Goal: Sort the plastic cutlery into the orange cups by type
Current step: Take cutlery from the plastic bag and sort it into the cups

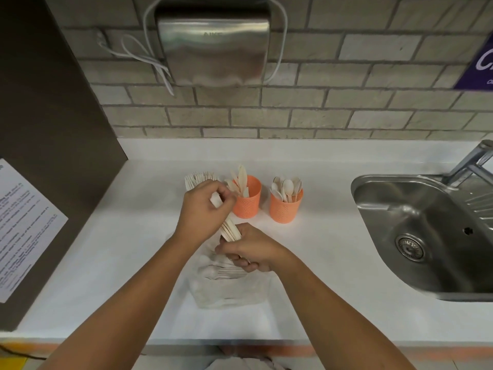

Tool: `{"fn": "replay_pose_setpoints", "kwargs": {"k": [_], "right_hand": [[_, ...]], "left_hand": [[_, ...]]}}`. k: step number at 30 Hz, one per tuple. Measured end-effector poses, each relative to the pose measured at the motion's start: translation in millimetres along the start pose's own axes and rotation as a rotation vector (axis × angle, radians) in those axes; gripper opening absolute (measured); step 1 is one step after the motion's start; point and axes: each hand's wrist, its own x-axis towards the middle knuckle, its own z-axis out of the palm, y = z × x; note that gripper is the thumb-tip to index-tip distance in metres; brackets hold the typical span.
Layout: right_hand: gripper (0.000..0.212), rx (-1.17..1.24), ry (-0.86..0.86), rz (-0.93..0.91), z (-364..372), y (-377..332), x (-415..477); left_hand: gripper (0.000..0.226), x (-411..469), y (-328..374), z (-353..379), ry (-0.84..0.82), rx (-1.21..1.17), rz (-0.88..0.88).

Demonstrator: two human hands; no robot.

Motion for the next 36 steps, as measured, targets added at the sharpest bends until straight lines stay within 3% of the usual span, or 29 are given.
{"fn": "replay_pose_setpoints", "kwargs": {"k": [3, 7, 11, 12, 15, 16, 20, 23, 25, 27, 31, 36], "right_hand": [[0.026, 0.073, -0.005, 0.010, -2, 2, 0], [0.022, 0.111, -0.038, 0.010, 1, -2, -4], [0.025, 0.019, 0.157, 0.027, 6, -5, -3], [0.026, 0.043, 0.171, 0.009, 6, -5, -2], [0.031, 0.214, 0.157, -0.044, 0, -7, 0], [0.030, 0.260, 0.151, -0.050, -2, -8, 0], [0.022, 0.279, 0.079, -0.042, -10, -12, -1], [0.012, 0.246, -0.025, -0.040, -15, -11, -5], [0.005, 0.160, -0.072, -0.016, -24, -12, -10], [0.010, 0.059, 0.008, 0.005, -36, -16, -15], [0.011, 0.147, 0.477, -0.145, -62, -41, -16], [0.025, 0.097, 0.375, -0.355, -61, -72, -4]], "left_hand": [[0.021, 2, -1, -2, 0.022, -0.084, -0.037], [0.038, 3, 1, 3, 0.201, -0.080, -0.074], [0.029, 6, 6, 5, 0.261, -0.098, -0.129], [0.021, 5, 10, 5, 0.241, -0.136, -0.143], [0.057, 2, 17, 8, 0.129, -0.418, -0.304], [0.058, 0, 17, 10, 0.061, -0.479, -0.358], [0.012, -7, 12, 22, -0.244, -0.334, -0.347], [0.025, -3, 11, 26, -0.197, -0.341, -0.407], [0.030, 3, 12, 24, -0.173, -0.485, -0.479], [0.025, 8, 12, 20, -0.185, -0.757, -0.549], [0.020, 9, 12, 14, -0.347, -0.961, -0.586], [0.025, 7, 21, 20, -0.510, -0.976, -0.607]]}}
